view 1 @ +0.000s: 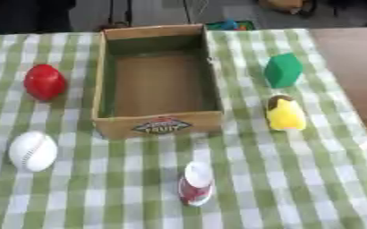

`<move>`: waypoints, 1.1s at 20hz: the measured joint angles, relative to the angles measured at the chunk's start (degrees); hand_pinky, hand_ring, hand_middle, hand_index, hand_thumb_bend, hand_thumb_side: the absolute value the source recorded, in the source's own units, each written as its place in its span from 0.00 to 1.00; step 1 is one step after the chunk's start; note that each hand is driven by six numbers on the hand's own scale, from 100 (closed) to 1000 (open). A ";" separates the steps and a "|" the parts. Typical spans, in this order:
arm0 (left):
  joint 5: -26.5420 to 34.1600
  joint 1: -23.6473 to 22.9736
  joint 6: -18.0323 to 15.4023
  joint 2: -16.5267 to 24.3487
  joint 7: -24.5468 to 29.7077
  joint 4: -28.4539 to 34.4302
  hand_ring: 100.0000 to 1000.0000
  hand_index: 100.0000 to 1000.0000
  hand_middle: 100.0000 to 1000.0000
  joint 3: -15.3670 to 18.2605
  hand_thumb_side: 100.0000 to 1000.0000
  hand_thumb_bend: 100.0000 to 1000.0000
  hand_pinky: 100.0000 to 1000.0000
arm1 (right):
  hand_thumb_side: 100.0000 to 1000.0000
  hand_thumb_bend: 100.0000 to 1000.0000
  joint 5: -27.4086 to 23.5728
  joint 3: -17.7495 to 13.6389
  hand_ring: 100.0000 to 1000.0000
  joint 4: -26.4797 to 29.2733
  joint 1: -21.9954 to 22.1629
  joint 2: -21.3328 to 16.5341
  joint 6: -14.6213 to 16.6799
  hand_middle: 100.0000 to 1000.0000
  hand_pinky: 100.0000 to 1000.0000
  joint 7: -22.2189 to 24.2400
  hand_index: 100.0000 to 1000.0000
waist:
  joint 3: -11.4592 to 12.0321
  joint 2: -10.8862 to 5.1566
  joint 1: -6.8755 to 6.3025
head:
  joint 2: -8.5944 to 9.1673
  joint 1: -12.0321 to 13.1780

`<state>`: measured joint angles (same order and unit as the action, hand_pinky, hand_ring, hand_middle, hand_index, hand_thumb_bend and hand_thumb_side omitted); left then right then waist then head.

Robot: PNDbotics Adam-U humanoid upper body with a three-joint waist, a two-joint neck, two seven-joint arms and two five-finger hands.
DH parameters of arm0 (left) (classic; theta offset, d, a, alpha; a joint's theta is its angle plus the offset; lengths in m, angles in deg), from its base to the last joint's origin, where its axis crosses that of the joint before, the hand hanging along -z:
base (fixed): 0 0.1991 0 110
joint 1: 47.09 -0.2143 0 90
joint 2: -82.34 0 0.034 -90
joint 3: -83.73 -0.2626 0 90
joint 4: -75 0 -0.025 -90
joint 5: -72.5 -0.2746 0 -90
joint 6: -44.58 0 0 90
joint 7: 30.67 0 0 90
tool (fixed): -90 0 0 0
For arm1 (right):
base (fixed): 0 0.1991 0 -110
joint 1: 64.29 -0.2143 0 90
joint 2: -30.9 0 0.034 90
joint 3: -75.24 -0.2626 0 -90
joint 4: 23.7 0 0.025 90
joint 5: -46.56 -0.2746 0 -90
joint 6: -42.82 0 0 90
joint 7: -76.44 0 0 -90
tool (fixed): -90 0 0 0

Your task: Pick up objects on the table and place them in the box.

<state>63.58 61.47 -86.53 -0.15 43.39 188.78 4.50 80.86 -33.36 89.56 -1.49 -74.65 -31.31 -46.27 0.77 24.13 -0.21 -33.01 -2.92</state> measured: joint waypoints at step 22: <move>-6.20 -3.37 1.30 5.65 1.04 0.00 0.95 0.95 0.87 -1.06 0.94 0.00 0.72 | 1.00 0.47 7.61 9.33 0.84 -14.75 -12.75 -16.38 7.41 0.90 0.72 19.42 0.93 | 0.12 -0.44 0.38 | -0.88 -2.38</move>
<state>57.37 58.10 -85.22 5.50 44.42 188.78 3.44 88.47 -24.03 74.81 -14.23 -91.03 -23.90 -26.85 0.89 23.69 0.17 -33.90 -5.30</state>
